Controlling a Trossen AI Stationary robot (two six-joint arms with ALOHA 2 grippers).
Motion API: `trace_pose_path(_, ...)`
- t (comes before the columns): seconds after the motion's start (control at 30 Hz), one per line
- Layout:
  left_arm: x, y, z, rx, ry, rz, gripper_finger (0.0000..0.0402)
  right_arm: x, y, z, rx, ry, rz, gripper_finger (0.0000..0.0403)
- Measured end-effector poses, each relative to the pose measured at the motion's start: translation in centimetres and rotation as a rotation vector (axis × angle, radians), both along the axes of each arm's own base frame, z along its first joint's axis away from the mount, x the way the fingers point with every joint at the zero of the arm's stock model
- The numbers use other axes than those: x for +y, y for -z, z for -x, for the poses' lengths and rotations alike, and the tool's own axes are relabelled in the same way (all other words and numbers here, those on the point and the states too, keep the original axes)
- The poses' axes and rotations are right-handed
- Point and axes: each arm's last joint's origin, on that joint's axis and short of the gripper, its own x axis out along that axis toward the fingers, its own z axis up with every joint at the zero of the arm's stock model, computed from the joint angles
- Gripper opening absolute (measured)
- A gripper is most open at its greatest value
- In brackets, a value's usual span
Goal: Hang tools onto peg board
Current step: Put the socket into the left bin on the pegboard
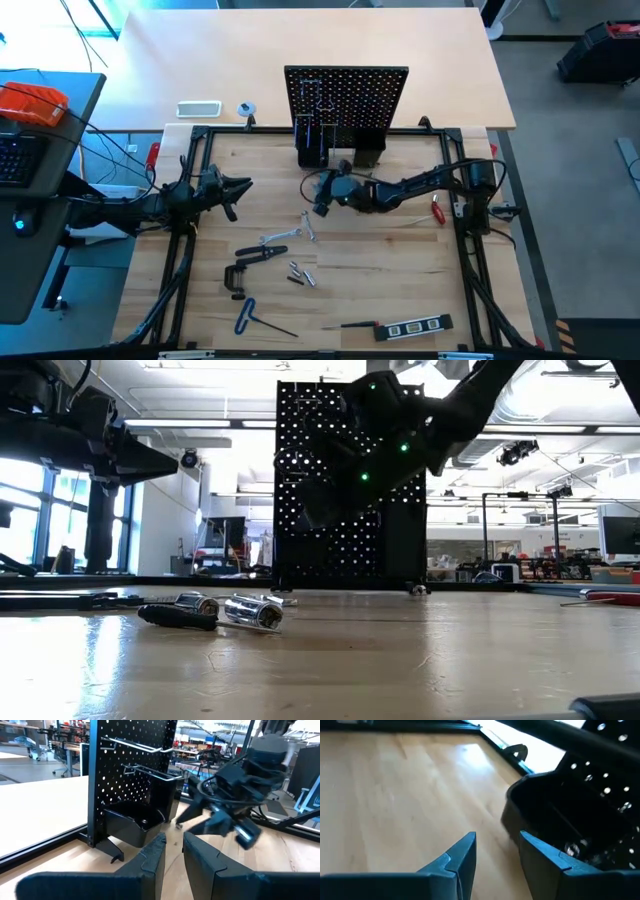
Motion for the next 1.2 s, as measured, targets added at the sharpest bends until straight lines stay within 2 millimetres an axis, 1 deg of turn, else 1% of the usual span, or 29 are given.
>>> trace_pose_path(0.1, 0.0, 0.1, 0.0, 0.011, 0.0, 0.0, 0.006, 2.0, -0.1, 0.6, 0.077, -0.015, -0.012, 0.0142)
trace_pose_path(0.23, 0.0, 0.2, 0.0, 0.021, 0.0, 0.001, 0.006, 5.0, -0.1, 2.7, 0.233, 0.047, -0.038, 0.0142)
trace_pose_path(0.3, 0.0, 0.2, 0.0, 0.02, 0.001, -0.004, 0.006, 6.4, 0.2, 4.3, 0.303, 0.118, -0.071, 0.0142)
trace_pose_path(0.4, 0.0, 0.1, 0.0, 0.025, 0.001, -0.021, 0.006, 7.9, 1.5, 7.4, 0.364, 0.237, -0.128, 0.0142)
trace_pose_path(0.47, 0.0, 0.1, 0.0, 0.023, 0.0, -0.033, 0.006, 8.5, 2.7, 9.5, 0.338, 0.309, -0.171, 0.0142)
trace_pose_path(0.53, 0.0, 0.0, 0.0, 0.021, 0.0, -0.05, 0.006, 8.5, 3.9, 11.6, 0.274, 0.366, -0.214, 0.0142)
trace_pose_path(0.6, 0.0, -0.2, 0.0, 0.017, 0.0, -0.064, 0.006, 7.8, 5.1, 13.2, 0.191, 0.409, -0.258, 0.0142)
trace_pose_path(0.67, 0.0, -0.3, 0.0, 0.01, -0.001, -0.073, 0.006, 6.7, 6.2, 14.5, 0.103, 0.423, -0.299, 0.0142)
trace_pose_path(0.8, 0.0, -0.3, 0.0, 0.008, -0.001, -0.079, 0.006, 4.1, 7.5, 15.9, -0.007, 0.387, -0.352, 0.0142)
trace_pose_path(0.9, 0.0, -0.3, 0.0, 0.011, -0.001, -0.074, 0.006, 2.1, 7.8, 16.6, -0.039, 0.359, -0.369, 0.0142)
trace_pose_path(1.03, 0.0, -0.2, 0.0, 0.009, -0.001, -0.069, 0.006, -0.2, 7.8, 16.9, -0.03, 0.344, -0.356, 0.0142)
trace_pose_path(1.2, 0.0, -0.3, 0.0, 0.007, -0.001, -0.069, 0.006, -2.3, 7.7, 17.1, -0.007, 0.332, -0.344, 0.0142)
